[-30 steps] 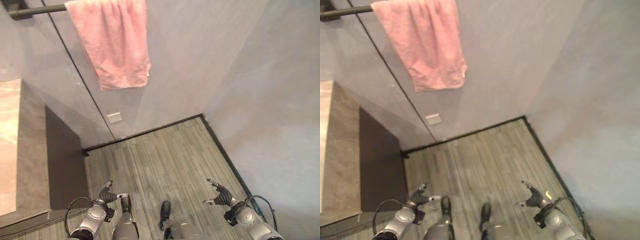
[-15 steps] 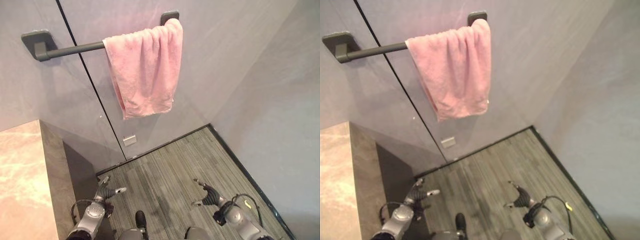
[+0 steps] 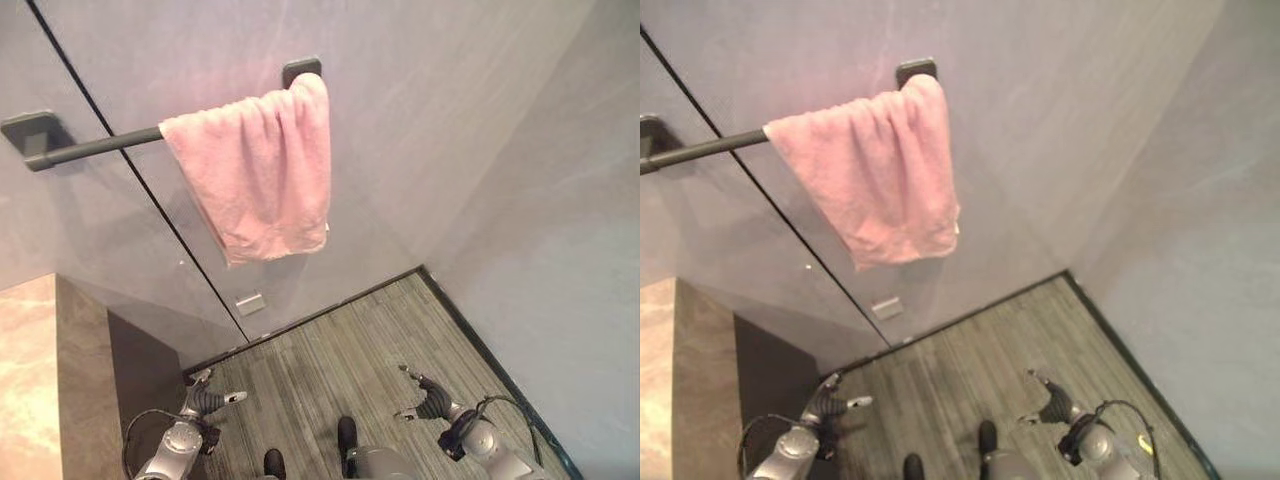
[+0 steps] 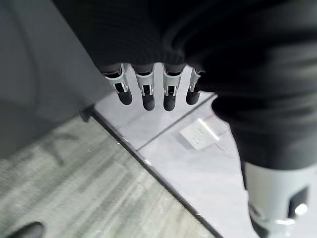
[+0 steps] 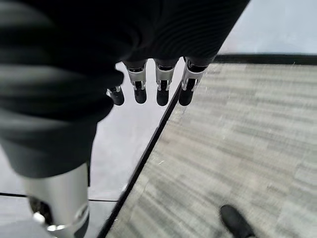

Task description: Put brush and paste in cup on sink, flatten towel.

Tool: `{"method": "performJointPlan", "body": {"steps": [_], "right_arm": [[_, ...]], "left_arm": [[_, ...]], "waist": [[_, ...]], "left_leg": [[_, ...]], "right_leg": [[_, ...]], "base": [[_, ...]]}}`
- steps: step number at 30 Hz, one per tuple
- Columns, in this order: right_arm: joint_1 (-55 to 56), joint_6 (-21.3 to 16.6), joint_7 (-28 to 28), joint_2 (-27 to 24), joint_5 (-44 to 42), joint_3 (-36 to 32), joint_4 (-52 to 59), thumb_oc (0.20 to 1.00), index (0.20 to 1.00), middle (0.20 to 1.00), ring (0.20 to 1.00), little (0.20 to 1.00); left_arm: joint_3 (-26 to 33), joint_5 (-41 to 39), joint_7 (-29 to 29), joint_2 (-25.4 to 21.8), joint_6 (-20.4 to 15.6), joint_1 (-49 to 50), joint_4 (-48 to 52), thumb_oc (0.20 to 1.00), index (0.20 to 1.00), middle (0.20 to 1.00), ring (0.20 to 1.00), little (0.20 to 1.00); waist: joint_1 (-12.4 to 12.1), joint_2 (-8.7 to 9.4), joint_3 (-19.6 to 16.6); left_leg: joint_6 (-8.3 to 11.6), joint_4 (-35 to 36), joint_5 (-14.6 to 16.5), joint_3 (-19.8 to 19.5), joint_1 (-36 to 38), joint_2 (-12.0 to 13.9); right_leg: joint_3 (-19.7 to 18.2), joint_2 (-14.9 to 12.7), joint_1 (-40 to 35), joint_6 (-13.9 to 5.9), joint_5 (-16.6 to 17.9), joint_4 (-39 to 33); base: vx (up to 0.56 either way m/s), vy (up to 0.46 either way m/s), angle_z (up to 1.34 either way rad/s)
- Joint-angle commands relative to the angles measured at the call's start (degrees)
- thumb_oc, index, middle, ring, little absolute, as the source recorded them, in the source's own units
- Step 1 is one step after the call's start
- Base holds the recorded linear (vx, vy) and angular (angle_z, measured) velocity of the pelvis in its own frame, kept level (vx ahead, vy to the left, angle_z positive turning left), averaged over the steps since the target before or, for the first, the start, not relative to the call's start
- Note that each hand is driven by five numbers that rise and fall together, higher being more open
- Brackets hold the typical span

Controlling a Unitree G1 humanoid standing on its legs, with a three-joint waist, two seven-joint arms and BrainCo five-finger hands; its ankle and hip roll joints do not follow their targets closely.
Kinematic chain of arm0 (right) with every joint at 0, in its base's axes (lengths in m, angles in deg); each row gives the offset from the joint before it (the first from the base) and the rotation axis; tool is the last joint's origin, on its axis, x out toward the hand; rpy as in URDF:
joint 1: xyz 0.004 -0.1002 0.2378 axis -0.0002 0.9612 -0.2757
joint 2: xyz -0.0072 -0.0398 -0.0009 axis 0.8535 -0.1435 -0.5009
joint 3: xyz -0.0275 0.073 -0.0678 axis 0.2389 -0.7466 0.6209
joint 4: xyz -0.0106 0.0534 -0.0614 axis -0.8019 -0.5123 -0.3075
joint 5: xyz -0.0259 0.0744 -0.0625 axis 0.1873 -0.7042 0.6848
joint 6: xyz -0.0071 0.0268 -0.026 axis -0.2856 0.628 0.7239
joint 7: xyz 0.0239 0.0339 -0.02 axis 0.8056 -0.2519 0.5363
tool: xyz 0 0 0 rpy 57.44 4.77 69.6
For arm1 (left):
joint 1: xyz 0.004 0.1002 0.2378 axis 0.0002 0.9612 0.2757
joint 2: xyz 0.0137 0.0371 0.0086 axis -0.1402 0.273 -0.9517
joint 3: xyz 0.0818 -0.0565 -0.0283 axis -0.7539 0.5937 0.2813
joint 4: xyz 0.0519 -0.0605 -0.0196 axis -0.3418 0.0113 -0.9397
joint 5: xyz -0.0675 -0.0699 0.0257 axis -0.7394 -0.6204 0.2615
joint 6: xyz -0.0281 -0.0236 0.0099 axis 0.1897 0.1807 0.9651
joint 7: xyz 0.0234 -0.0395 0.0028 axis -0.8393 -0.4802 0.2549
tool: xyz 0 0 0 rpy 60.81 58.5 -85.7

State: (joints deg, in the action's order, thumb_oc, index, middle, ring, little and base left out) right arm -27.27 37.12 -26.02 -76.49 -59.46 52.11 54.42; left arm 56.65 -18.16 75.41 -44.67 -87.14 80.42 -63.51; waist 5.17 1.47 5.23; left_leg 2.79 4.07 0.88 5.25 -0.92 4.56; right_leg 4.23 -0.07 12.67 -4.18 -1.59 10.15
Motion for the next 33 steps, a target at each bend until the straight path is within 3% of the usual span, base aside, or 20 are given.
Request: {"method": "performJointPlan", "body": {"steps": [1,7,10,12,15,17,18,20,21,26,28,29,33], "right_arm": [[0.56,-1.56,-0.54,0.96,-1.27,-1.31,2.31,1.0,1.0,1.0,1.0,1.0],[0.88,-2.0,-0.88,-1.62,-1.5,-2.22,2.51,1.0,1.0,1.0,1.0,1.0],[1.42,-2.39,-1.06,-3.25,-2.95,-3.67,3.99,1.0,1.0,1.0,1.0,1.0],[1.71,-2.48,-1.12,-3.41,-3.48,-3.96,4.03,1.0,1.0,1.0,1.0,1.0],[2.47,-2.11,-1.14,-3.2,-3.79,-4.33,3.34,1.0,1.0,1.0,1.0,1.0],[1.62,-1.88,-1.86,-2.73,-2.79,-3.31,2.2,1.0,1.0,1.0,1.0,1.0],[1.15,-2.02,-1.93,-2.45,-2.72,-3.01,2.02,1.0,1.0,1.0,1.0,1.0],[0.92,-2.1,-1.77,-2.34,-2.59,-2.82,2.3,1.0,1.0,1.0,1.0,1.0],[0.8,-2.09,-1.39,-2.0,-1.83,-2.61,3.16,1.0,1.0,1.0,1.0,1.0],[-0.17,-1.99,-1.74,-0.41,-1.16,-3.18,3.9,1.0,1.0,1.0,1.0,1.0],[-1.03,-2.03,-1.78,0.44,-1.59,-2.7,4.01,1.0,1.0,1.0,1.0,1.0],[-1.49,-2.24,-1.72,0.78,-1.59,-2.19,4.65,1.0,1.0,1.0,1.0,1.0],[-1.16,-2.36,-1.38,0.78,-1.58,-1.6,5.72,1.0,1.0,1.0,1.0,1.0]], "left_arm": [[0.92,-2.19,1.17,-1.4,-1.86,-1.48,-0.79,1.0,1.0,1.0,1.0,1.0],[1.62,-4.71,1.22,0.29,-1.74,-2.32,-3.57,1.0,1.0,1.0,1.0,1.0],[0.86,-3.92,1.48,0.58,-1.73,-3.98,-4.16,1.0,1.0,1.0,1.0,1.0],[0.64,-3.91,1.6,0.53,-1.75,-4.28,-4.04,1.0,1.0,1.0,1.0,1.0],[-0.16,-3.5,1.51,0.21,-1.8,-5.18,-3.55,1.0,1.0,1.0,1.0,1.0],[-1.19,-2.84,1.77,-0.48,-2.05,-4.98,-1.7,1.0,1.0,1.0,1.0,1.0],[-1.23,-2.45,1.78,-0.96,-2.21,-4.82,-0.7,1.0,1.0,1.0,1.0,1.0],[-1.19,-2.1,1.67,-1.33,-2.18,-4.33,0.46,1.0,1.0,1.0,1.0,1.0],[-1.02,-0.84,1.57,-2.14,-2.29,-2.74,2.82,1.0,1.0,1.0,1.0,1.0],[-0.6,-0.16,0.92,-3.7,-2.57,-0.87,6.85,1.0,1.0,1.0,1.0,1.0],[-0.53,0.19,1.09,-4.32,-2.61,-0.91,7.5,1.0,1.0,1.0,1.0,1.0],[-0.34,0.0,1.34,-4.4,-2.69,-0.96,7.12,1.0,1.0,1.0,1.0,1.0],[-0.51,0.33,1.17,-4.87,-2.73,-0.6,8.5,1.0,1.0,1.0,1.0,1.0]], "waist": [[0.72,3.2,0.15],[1.24,2.87,-1.42],[1.79,2.92,-0.65],[1.9,2.95,-0.44],[1.3,3.01,-0.46],[-1.04,1.92,-0.49],[-1.61,1.74,-0.47],[-1.98,1.77,-0.48],[-2.2,1.78,-0.83],[-2.65,2.24,-1.49],[-2.53,2.35,-1.47],[-2.12,2.29,-1.38],[-1.13,1.72,-0.55]], "left_leg": [[-0.65,-4.62,2.72,-4.11,1.9,-4.01],[1.26,-7.88,2.82,-5.16,1.8,-2.19],[2.86,-17.37,0.36,-3.93,-1.21,-2.48],[2.83,-17.91,-0.19,-3.25,-2.13,-2.21],[1.94,-11.85,0.06,-0.57,-5.48,-1.26],[3.18,-4.88,-7.85,-1.03,-13.16,0.49],[3.48,-4.11,-8.78,-1.22,-13.66,0.66],[3.52,-4.41,-8.72,-1.52,-13.43,0.7],[2.17,-7.12,-6.04,-2.15,-13.65,-0.75],[-0.74,-11.39,-1.63,-0.31,-13.13,-3.83],[-1.4,-11.2,-0.4,-0.08,-11.86,-4.54],[-1.68,-9.31,-0.25,0.63,-9.7,-4.84],[-1.79,-7.53,0.11,0.22,-6.83,-4.83]], "right_leg": [[-8.48,-3.01,1.14,-5.31,7.07,-6.03],[-5.43,-1.43,-1.29,-3.45,4.72,-6.23],[-3.63,-1.46,-3.53,-1.83,2.91,-5.48],[-3.24,-1.64,-4.23,-1.58,2.45,-5.51],[-1.98,-3.08,-6.55,-2.28,1.28,-6.84],[-2.6,-3.86,-10.72,-2.76,0.03,-9.01],[-3.13,-4.02,-11.62,-3.0,-0.34,-9.26],[-3.69,-4.36,-12.09,-3.26,-0.64,-9.03],[-4.88,-5.88,-12.45,-4.35,-1.65,-8.02],[-8.04,-9.2,-10.84,-5.82,0.5,-3.74],[-8.76,-8.31,-8.9,-5.46,2.42,-1.28],[-7.08,-7.73,-6.02,-5.18,5.14,-1.34],[-5.91,-7.43,-2.65,-5.61,7.64,-2.39]], "base": [[0.2,-0.188,0.43],[0.2,-0.171,0.45],[0.18,-0.114,0.53],[0.08,-0.016,0.38],[0.2,0.049,0.36],[0.45,0.207,0.54],[0.3,0.143,-0.01],[0.21,0.178,-0.41],[0.3,0.338,-0.59],[0.19,0.272,-0.58],[0.2,0.218,-0.35],[0.2,0.163,-0.35],[0.14,0.042,-0.1]]}}
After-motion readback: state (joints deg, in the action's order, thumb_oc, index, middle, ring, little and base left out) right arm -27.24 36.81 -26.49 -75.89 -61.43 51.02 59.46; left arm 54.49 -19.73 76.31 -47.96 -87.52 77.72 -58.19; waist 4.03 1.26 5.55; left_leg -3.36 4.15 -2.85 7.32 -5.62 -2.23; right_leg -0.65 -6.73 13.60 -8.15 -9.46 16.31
